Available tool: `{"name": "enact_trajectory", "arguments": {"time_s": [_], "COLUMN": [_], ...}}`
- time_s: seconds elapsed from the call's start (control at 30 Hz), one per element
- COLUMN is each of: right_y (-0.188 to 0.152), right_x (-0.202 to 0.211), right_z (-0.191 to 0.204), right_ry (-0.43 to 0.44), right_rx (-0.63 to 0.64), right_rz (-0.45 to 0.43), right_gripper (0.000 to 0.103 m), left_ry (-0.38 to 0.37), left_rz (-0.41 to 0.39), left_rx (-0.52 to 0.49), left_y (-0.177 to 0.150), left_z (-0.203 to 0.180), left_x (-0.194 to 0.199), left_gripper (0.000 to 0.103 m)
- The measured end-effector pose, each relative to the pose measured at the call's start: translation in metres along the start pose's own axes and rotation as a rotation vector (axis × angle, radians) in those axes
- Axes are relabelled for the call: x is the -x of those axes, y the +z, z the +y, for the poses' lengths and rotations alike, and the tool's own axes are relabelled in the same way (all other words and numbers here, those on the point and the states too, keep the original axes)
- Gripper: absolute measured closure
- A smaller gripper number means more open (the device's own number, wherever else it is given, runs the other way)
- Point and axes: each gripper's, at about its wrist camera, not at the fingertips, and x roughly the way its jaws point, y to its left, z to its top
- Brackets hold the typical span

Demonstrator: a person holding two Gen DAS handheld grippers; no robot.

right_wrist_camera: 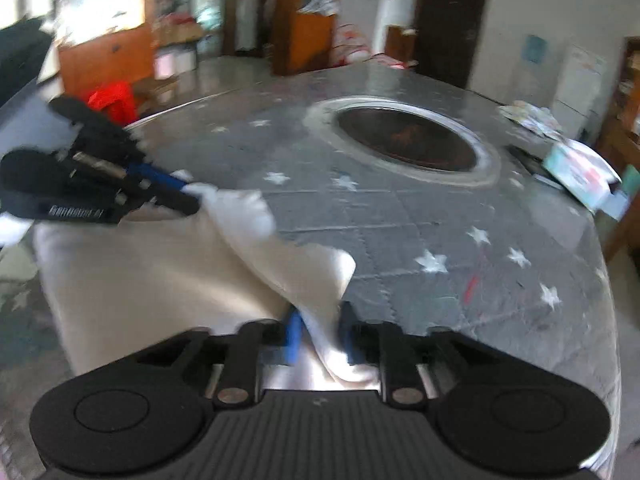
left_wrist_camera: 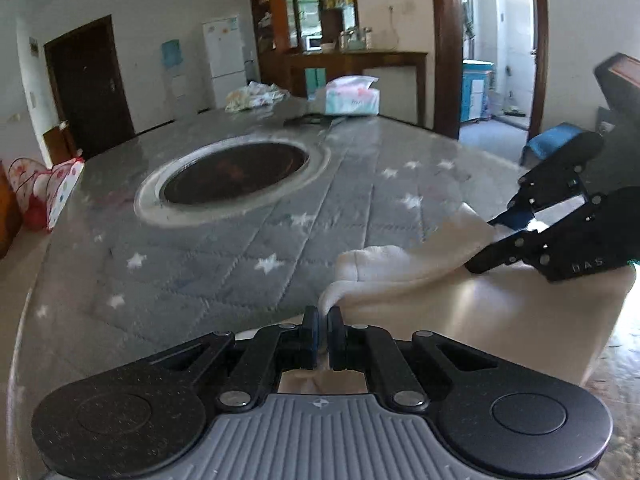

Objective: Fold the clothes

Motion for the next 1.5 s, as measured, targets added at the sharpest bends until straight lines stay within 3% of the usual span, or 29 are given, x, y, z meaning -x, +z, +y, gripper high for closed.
{"name": "enact_trajectory", "arguments": {"time_s": [0.33, 0.47, 0.67, 0.8, 0.9, 1.13, 1.5], "right_y": [-0.020, -0.024, -0.025, -0.013, -0.003, 0.004, 0.007], "right_x": [0.036, 0.034, 0.008, 0.017, 0.014, -0.026, -0.011], "right_z": [-0.013, -0.016, -0.025, -0.021, -0.018, -0.007, -0.009], "right_ry": [-0.065, -0.035, -0.048, -0.039, -0.028, -0.047, -0.039], "right_rx": [-0.144, -0.199, -0.256, -0.250, -0.247, -0.206, -0.179], "right_rz": [-0.107, -0.104, -0.045, -0.088, -0.108, -0.044, -0.061], "right_gripper": [0.074, 0.079, 0.086, 0.086, 0.086, 0.085, 0.085], "left_ry": [0.074, -0.012, -0.083, -0.115, -0.099, -0.072, -0.052], "left_rz": [-0.064, -0.106, -0.069, -0.043, -0.020, 0.008, -0.002], "left_rx": [0.096, 0.129, 0.113, 0.139, 0.152, 0.182, 0.202], "left_y": [0.006, 0.011, 0.018, 0.023, 0.026, 0.022, 0.024], "left_z": [0.004, -0.007, -0.023, -0.021, -0.021, -0.020, -0.020], "left_x": [0.017, 0.032, 0.018, 0.003, -0.011, -0.026, -0.018], "left_gripper": [0.081, 0.081, 0.082, 0.082, 0.082, 0.079, 0.068]}}
